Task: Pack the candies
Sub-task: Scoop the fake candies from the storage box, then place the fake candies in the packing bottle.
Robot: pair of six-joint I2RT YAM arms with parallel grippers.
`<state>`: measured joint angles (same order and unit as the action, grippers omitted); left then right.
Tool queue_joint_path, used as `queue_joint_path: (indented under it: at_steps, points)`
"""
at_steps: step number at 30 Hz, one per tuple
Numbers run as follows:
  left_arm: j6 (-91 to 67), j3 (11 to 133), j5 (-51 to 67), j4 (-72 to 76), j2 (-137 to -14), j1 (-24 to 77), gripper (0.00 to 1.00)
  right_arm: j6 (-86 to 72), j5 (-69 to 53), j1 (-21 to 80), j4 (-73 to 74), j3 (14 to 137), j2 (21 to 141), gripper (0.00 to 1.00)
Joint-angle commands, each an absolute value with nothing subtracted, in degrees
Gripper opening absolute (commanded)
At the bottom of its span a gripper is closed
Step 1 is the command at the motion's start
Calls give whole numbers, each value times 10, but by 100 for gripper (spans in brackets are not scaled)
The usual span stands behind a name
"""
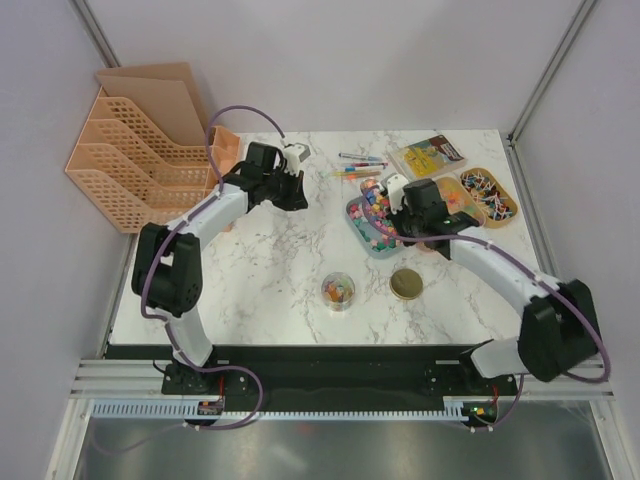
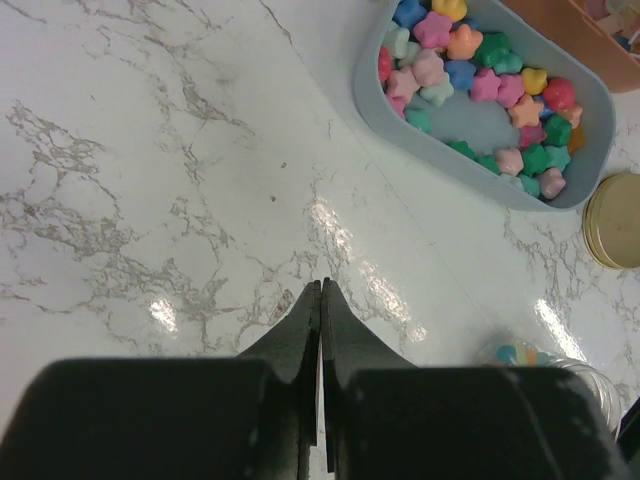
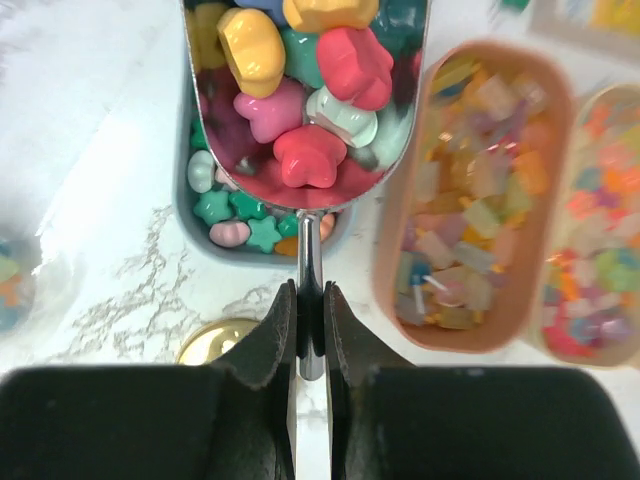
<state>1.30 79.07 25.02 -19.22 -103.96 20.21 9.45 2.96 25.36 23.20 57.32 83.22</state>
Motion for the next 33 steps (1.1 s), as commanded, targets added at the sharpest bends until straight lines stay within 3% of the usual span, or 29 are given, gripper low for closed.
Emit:
queue_joint_path:
  at_steps: [1, 5, 8, 11, 12, 21, 29, 31, 32, 33]
  points:
    - [48, 796, 222, -203, -979, 200, 4, 219, -36, 246, 245, 570, 702, 0]
    - [80, 775, 180, -217, -942, 197, 4, 304, -122, 248, 375, 593, 643, 0]
    - [82, 743, 171, -216, -915, 190, 8, 374, -120, 249, 462, 596, 626, 0]
    - [75, 721, 164, -207, -893, 179, 22, 451, -121, 249, 532, 586, 610, 0]
    - [74, 704, 155, -202, -879, 177, 34, 478, -121, 250, 549, 586, 606, 0]
    - [74, 640, 89, -185, -830, 163, 63, 555, -48, 317, 649, 612, 622, 0]
    - [72, 612, 71, -179, -792, 158, 74, 541, 50, 409, 681, 652, 695, 0]
    - [67, 603, 74, -177, -784, 156, 83, 527, 56, 418, 689, 672, 722, 0]
    - [66, 592, 76, -172, -776, 156, 100, 523, 73, 431, 690, 677, 729, 0]
    - [65, 586, 82, -169, -773, 155, 100, 521, 81, 438, 689, 681, 741, 0]
